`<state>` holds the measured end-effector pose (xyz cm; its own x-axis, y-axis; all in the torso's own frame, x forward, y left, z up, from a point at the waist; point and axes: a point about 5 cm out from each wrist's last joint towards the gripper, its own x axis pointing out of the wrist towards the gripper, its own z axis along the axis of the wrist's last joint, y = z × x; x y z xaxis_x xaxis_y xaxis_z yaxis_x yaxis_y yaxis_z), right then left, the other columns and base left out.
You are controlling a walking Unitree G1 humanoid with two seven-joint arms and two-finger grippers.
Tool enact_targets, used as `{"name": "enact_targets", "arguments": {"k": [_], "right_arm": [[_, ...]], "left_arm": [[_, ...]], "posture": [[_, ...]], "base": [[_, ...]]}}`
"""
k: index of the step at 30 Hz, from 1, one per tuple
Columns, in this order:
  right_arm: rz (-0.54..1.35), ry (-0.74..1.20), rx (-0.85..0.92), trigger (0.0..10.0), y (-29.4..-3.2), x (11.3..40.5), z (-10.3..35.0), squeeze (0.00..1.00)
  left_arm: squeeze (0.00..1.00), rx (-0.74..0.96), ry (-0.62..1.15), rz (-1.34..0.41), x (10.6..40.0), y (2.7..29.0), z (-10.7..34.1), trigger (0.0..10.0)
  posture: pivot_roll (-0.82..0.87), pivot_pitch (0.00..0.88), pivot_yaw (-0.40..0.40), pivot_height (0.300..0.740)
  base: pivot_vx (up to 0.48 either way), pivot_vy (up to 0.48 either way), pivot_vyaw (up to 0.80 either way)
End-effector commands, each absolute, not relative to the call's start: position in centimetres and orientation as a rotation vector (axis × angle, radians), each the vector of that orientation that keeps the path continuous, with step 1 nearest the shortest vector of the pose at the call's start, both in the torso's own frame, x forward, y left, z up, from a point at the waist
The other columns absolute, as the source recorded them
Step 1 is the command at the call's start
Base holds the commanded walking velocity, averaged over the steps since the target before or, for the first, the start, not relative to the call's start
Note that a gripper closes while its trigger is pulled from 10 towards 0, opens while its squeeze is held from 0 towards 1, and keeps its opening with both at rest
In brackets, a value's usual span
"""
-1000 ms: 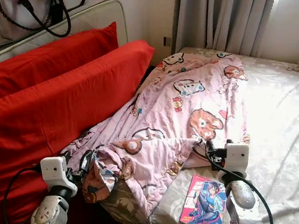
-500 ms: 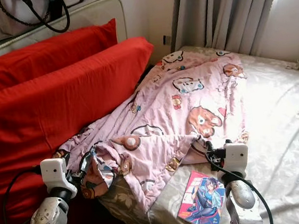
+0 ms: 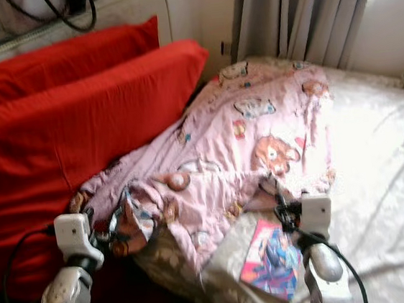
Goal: Clean up the room
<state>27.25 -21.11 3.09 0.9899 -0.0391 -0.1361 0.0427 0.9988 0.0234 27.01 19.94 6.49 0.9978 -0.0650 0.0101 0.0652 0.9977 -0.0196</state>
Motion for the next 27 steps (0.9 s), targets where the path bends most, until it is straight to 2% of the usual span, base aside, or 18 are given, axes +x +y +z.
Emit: {"name": "enact_targets", "arguments": {"k": [1, 27], "right_arm": [[-0.029, 0.129, 0.026, 10.0, -20.97, 27.11, 3.06, 0.0], [-0.028, 0.162, 0.036, 10.0, -20.77, 26.67, 2.39, 0.0]], "left_arm": [[0.0, -0.014, -0.018, -0.068, 27.04, 19.9, 6.75, 10.0], [0.0, -0.016, -0.003, -0.074, 26.7, 19.83, 6.43, 10.0]], "posture": [[0.08, 0.041, -0.052, 0.642], [0.07, 0.044, -0.048, 0.642]], "base": [[0.0, 0.0, 0.0], [0.0, 0.0, 0.0]]}}
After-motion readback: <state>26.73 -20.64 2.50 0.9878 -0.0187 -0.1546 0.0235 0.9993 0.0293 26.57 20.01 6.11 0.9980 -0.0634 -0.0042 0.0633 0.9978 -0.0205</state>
